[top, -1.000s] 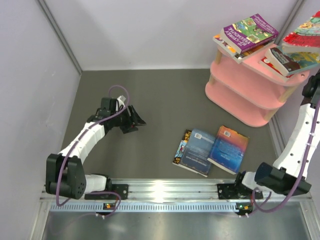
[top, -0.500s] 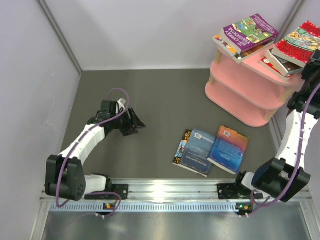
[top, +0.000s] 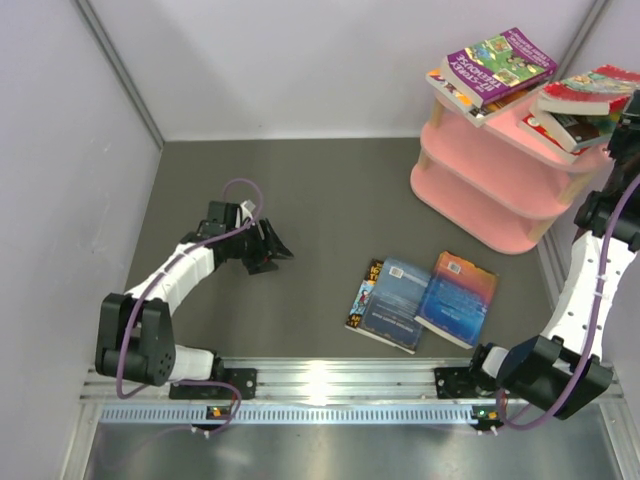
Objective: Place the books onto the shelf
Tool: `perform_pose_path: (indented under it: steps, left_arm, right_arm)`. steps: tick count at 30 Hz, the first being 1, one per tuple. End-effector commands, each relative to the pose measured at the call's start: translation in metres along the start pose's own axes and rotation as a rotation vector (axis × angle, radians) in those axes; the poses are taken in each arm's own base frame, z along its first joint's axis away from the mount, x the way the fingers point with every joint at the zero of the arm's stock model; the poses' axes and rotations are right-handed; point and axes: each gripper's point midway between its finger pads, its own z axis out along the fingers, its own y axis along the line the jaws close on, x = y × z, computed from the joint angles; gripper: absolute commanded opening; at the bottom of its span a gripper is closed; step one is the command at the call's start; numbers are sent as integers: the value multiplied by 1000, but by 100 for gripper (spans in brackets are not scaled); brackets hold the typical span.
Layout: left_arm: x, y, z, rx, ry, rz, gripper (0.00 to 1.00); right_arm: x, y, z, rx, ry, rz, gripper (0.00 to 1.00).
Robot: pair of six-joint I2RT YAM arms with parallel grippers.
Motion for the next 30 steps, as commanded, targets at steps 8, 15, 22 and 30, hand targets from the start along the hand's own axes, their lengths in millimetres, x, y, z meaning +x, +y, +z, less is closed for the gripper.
perform_pose_path:
  steps: [8,15,22,30]
  left_arm:
    - [-18,-20,-1,62,-35,46,64]
    - [-17,-17,0,55,-34,49,64]
    - [-20,-18,3,55,-26,48,64]
    - [-18,-19,3,61,-16,57,64]
  right_arm:
    - [-13,27,-10,-14,-8,-110,65]
    - [-35,30,-36,87,-54,-272,68]
    - [-49,34,-44,160,-36,-482,78]
    - [-27,63,-60,26,101,-562,80]
